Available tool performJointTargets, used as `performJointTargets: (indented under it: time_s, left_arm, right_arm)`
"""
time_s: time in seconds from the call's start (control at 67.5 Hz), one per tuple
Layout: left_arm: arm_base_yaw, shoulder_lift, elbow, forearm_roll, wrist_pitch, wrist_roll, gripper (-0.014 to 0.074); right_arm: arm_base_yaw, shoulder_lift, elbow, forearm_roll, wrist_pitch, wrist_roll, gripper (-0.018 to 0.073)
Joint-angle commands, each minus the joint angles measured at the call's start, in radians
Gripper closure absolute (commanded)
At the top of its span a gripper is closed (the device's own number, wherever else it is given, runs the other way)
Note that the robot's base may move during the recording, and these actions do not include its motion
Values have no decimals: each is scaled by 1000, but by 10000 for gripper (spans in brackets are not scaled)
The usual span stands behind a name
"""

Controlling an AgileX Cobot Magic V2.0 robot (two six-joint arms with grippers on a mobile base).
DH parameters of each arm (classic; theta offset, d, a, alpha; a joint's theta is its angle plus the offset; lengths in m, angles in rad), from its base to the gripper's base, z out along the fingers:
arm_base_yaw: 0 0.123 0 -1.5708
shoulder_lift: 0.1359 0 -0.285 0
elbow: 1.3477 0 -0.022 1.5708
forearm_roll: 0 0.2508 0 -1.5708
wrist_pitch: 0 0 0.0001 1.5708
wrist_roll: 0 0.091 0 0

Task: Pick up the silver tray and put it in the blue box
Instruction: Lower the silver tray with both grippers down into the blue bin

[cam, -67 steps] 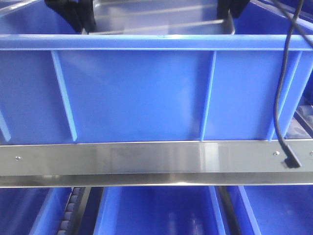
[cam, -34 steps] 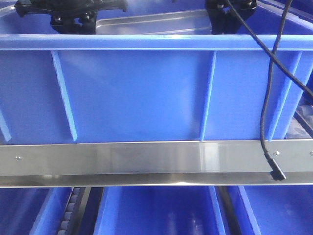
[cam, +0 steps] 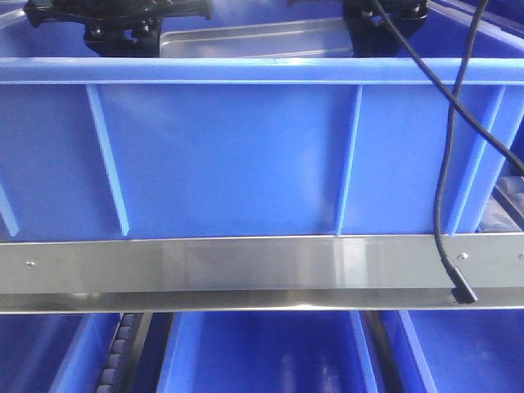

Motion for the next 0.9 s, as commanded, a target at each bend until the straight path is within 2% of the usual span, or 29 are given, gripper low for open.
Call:
performJointTargets:
  time_s: [0.0,0.178,0.282,0.356,0.489,0.667,0.89]
  left_arm:
    - [-31,-50,-43,-92,-116,10,697]
    - [-31,-50,-43,-73,-97,8,696]
    - [-31,-50,-43,-17,-71,8,696]
    - [-24,-50,-43,-6,-48,8,696]
    - [3,-50,-43,-30,-18,0,695]
    - [65,-50,-43,-121,6,0,695]
    - [69,-50,-43,-121,-2,35,694]
  right_arm:
    - [24,-45,-46,68,-212,-2,397]
    - [24,-45,-46,43,-183,-2,262]
    - [24,-45,-46,24,-160,-2,228]
    - [24,-45,-46,23,-154,-2,216]
    - [24,-45,-46,23,-151,-2,216]
    - [24,-46,-46,24,-148,10,216]
    - [24,-46,-46,25,-156,10,216]
